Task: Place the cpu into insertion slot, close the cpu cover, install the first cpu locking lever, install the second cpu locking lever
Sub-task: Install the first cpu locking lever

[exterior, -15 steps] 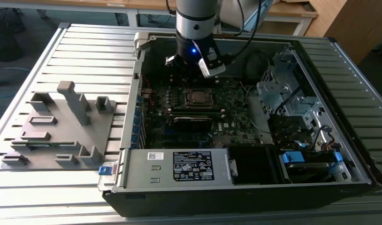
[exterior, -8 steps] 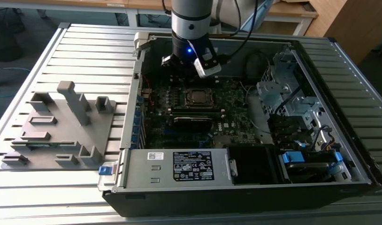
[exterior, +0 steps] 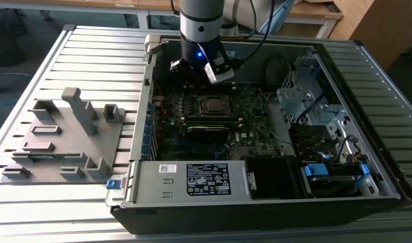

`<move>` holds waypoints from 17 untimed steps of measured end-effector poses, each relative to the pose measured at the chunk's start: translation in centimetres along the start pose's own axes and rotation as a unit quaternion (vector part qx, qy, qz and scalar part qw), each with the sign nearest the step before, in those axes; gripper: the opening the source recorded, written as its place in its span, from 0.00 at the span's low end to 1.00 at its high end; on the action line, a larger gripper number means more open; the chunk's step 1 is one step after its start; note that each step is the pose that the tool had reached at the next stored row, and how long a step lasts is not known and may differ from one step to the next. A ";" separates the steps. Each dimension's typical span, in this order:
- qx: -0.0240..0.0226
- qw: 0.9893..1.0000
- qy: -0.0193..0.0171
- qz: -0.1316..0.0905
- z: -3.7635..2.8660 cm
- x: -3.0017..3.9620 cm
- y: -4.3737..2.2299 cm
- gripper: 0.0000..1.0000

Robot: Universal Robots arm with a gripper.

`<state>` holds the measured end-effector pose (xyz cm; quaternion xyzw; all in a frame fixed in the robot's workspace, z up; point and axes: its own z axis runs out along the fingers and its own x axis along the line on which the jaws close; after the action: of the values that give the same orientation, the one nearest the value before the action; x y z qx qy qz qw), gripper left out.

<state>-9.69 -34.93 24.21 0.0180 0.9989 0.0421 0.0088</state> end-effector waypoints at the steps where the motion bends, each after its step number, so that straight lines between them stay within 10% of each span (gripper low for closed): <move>1: 0.000 1.000 0.000 0.000 0.00 0.11 0.00 0.10; 6: -0.001 1.000 0.000 0.000 0.00 0.47 -0.02 0.10; 10: -0.013 1.000 0.000 0.000 0.00 0.67 -0.03 0.10; 17: -0.019 1.000 0.001 0.000 0.01 1.77 -0.07 0.10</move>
<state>-11.46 -34.94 24.17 0.0181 0.9979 0.0615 0.0084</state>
